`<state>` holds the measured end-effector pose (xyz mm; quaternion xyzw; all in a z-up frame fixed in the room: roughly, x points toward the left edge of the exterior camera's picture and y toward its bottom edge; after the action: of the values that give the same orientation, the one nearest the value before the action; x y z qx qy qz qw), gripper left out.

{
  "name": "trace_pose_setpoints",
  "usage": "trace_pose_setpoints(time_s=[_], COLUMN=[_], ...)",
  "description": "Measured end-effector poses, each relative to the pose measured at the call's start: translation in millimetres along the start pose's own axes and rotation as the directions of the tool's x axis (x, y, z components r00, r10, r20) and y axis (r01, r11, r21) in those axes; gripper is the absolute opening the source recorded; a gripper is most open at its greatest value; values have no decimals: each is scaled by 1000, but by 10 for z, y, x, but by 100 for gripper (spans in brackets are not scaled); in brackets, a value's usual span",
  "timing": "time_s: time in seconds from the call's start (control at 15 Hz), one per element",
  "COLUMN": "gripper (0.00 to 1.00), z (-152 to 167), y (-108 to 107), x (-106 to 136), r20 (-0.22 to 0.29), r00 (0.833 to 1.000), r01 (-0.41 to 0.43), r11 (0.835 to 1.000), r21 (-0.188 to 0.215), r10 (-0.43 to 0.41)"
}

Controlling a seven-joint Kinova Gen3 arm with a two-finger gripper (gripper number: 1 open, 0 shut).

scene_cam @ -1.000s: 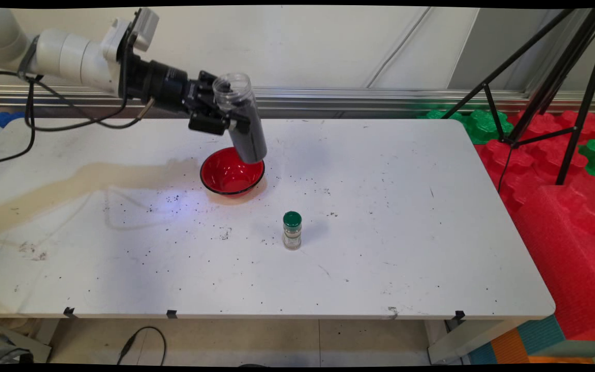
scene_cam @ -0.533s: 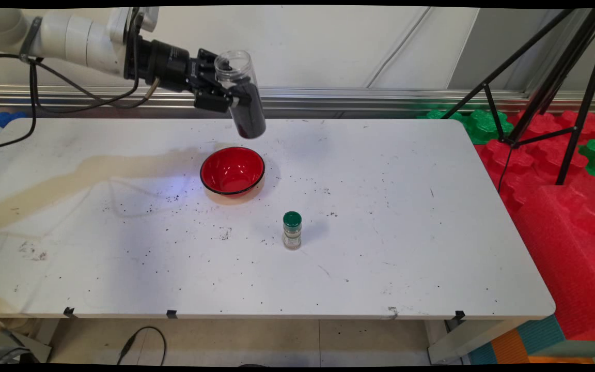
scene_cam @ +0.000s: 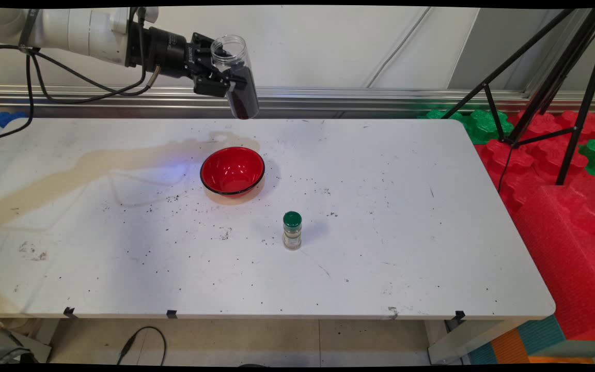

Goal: Pour the black seasoning powder in the red bowl

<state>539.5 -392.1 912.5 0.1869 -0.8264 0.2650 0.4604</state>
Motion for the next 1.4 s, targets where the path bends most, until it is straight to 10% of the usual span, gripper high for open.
trace_pose_setpoints(time_s=[0.6,1.4], gripper=[0,0], z=[27,112], y=[-164,-198], x=[-168,-456], r20=[67,145], r00=[990,934], r01=[-129,-338], r11=[990,938], r21=[62,74], r10=[125,325])
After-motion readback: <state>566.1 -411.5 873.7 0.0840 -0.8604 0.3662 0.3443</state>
